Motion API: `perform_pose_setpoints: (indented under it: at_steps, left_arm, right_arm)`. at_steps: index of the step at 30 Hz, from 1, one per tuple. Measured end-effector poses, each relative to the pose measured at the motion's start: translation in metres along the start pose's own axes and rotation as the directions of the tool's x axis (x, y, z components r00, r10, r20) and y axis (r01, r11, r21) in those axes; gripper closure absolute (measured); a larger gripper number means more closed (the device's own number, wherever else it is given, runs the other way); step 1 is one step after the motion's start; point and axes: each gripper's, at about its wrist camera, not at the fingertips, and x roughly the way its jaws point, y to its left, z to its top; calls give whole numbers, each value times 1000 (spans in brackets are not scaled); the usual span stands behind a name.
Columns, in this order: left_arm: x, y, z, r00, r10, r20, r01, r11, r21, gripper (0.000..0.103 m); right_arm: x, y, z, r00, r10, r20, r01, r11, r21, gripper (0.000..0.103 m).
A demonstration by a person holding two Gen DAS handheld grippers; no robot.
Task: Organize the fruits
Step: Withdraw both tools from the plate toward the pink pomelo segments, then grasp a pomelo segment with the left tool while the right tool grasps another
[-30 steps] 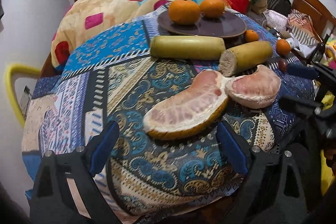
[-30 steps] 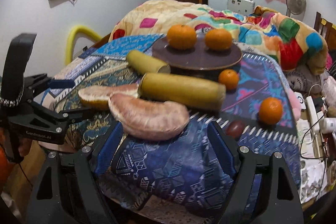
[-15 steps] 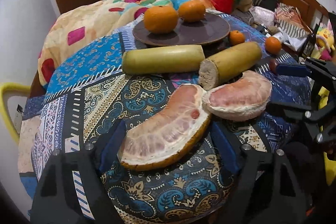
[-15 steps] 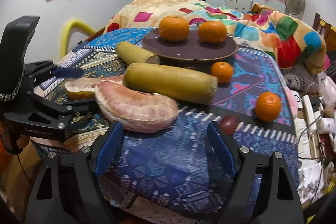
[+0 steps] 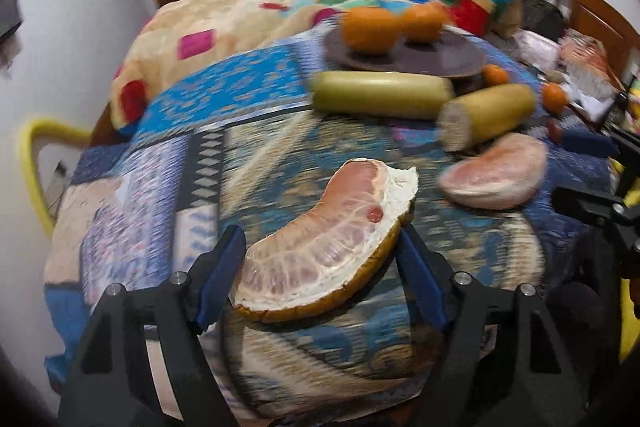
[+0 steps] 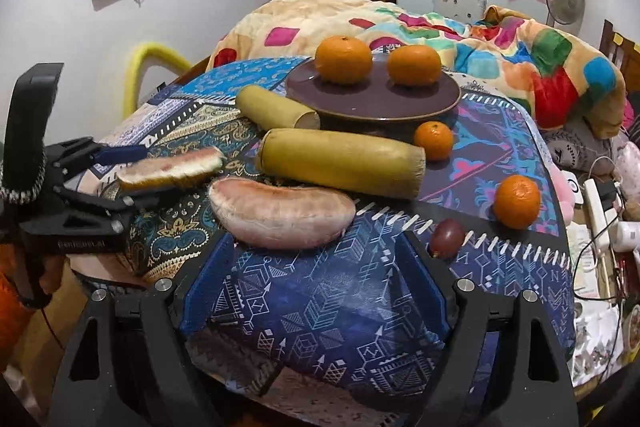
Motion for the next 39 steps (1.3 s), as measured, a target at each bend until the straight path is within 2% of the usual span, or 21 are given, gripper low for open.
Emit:
perform_pose_setpoints:
  at_steps: [3,7,10,14,17,21,29,33,39]
  left_arm:
    - [4,21,1,998,51,-21,-52,996,-71,26]
    - [7,27,9,998,46,-50,-51,994,-93,26]
    - [-2,12,18,1000,27,-7,-27,999,-40,26]
    - [-5,-23,36,1000,-7,27,5,997,71,19]
    - [10,-42,50,1000,-1,7,0,989,145,19]
    - [35,-54,61,998,18,-52,-7,981,195,19]
    - [17,-69,38,1000,26,-6,-23,952,305,19]
    - [9,-71,30,999,-25,-26,31,962,272,19]
    - [-3,-83,14,994,-107,-9,106,967,232,19]
  right_arm:
    - [0,-2,-1,1000,-8,0,8,1000,4,22]
    - [-5,-10,-1,1000,-31,4,31,999,15,22]
    - [-9,-15,-2,998,-67,12,67,998,6,22]
    - [-9,-23,-5,996,-92,3,92,996,3,22]
    - [-6,-26,-6,995,-100,-2,100,995,5,22]
    - [-4,-28,-6,996,-91,1,91,996,13,22]
    - [3,-28,-2,994,-111,15,111,994,1,22]
    - [3,-31,1,992,-124,15,123,992,4,22]
    - [5,-31,5,985,-171,12,171,985,-23,22]
